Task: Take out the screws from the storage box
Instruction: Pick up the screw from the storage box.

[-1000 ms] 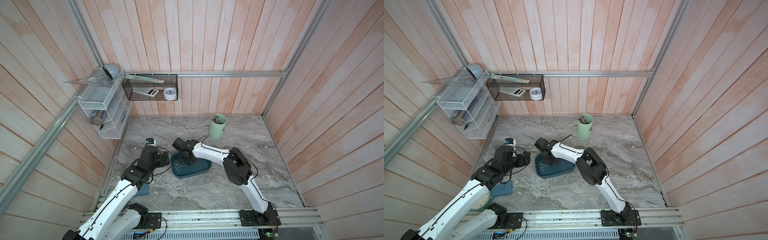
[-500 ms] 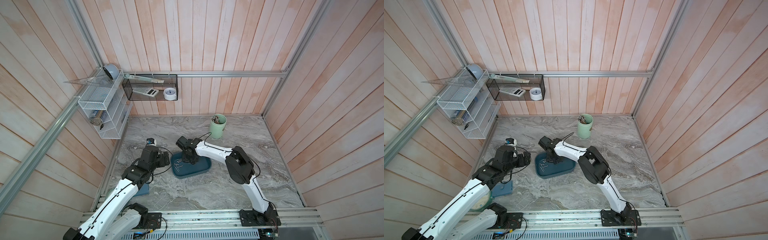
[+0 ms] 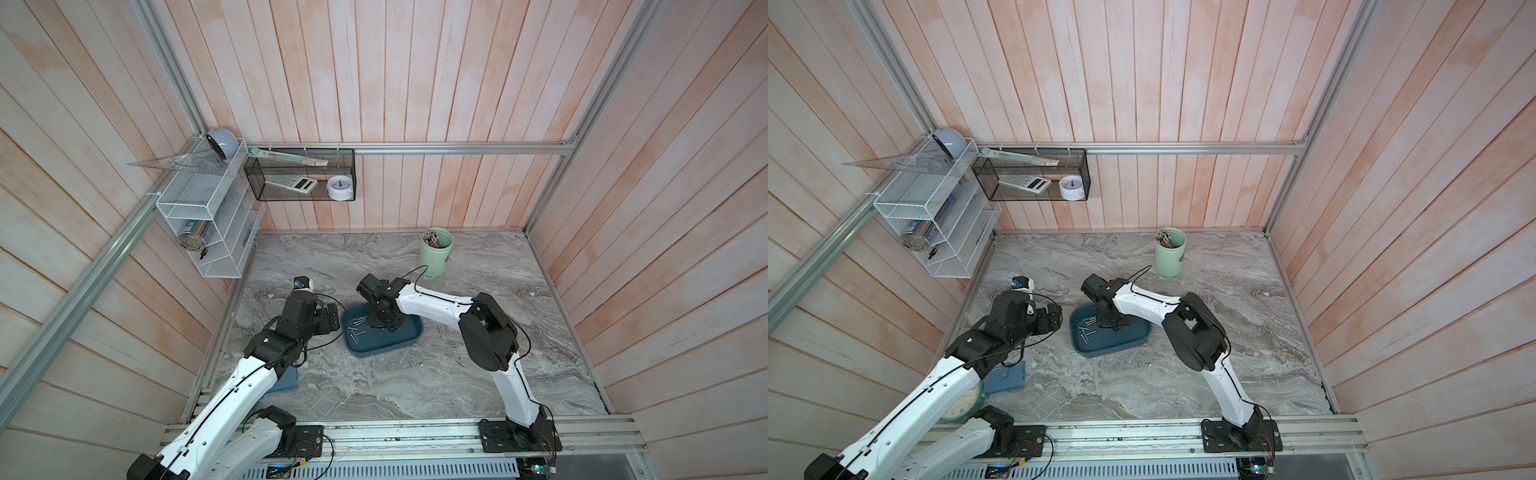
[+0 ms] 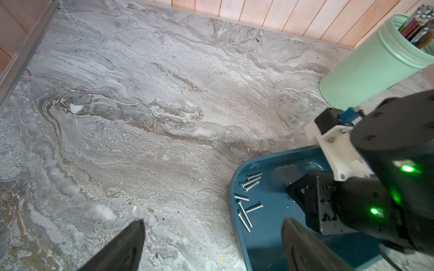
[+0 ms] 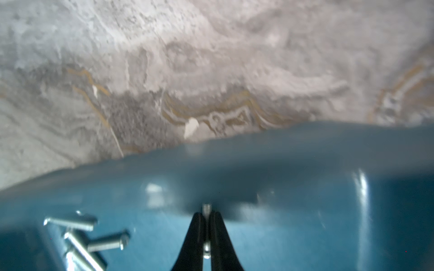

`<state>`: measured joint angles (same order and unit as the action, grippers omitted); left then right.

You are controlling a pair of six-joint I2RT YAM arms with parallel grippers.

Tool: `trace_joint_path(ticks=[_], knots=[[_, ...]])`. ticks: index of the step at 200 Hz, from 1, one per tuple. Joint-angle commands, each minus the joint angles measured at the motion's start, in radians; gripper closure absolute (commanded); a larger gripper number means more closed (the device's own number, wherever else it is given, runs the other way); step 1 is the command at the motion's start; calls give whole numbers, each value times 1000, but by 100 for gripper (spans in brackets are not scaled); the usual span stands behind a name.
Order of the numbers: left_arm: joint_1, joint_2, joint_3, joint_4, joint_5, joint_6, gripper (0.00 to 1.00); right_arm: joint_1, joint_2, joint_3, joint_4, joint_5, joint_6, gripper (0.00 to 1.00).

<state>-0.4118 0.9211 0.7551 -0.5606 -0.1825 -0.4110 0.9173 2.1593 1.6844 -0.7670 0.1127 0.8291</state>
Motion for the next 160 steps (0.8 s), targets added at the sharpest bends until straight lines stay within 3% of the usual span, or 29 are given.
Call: trace_joint_path(ticks=[1, 41, 77, 128, 160], knots=[[-3, 11, -13, 20, 41, 12, 4, -6, -113, -45, 68, -11, -17, 91], [-4, 39, -8, 26, 144, 0, 4, -3, -177, -134, 191, -78, -12, 91], [-4, 49, -4, 21, 147, 2, 4, -5, -212, -159, 179, -52, -21, 91], [-4, 60, -1, -7, 60, 7, 4, -22, -402, -268, 120, 106, -111, 91], [-3, 85, 16, -31, 39, 8, 4, -47, -550, -399, 81, 315, -88, 91]])
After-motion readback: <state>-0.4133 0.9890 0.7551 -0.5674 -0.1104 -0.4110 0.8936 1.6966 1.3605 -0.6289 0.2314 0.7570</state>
